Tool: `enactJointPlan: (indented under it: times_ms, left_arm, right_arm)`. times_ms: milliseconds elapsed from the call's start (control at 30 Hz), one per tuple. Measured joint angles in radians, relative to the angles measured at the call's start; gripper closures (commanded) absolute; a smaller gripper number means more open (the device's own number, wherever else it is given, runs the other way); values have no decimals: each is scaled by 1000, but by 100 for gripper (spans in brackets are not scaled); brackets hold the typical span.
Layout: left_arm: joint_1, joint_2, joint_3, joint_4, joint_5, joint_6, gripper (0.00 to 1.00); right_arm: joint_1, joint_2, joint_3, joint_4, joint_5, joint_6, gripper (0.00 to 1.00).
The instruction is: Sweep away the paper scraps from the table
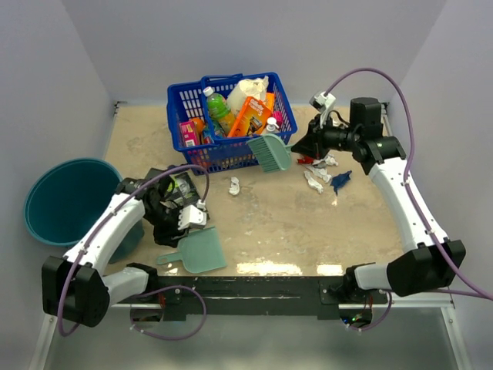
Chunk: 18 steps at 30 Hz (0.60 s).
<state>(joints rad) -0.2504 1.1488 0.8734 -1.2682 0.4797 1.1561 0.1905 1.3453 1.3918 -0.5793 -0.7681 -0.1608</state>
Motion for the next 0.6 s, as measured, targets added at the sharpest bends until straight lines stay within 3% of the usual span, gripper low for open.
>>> enactJointPlan:
  times_ms: [300,433,600]
  left_arm:
    - [-8,30,-137,84,-42,51,60]
    - [-16,68,-153,116,-27,69,70]
    - [-53,111,-159,159,23,67,75]
  right_arm:
    - [0,0,-15,0,18,-13,100]
    - [0,0,-15,0,26,-23,100]
    - [0,-6,-18,-1,29,-24,100]
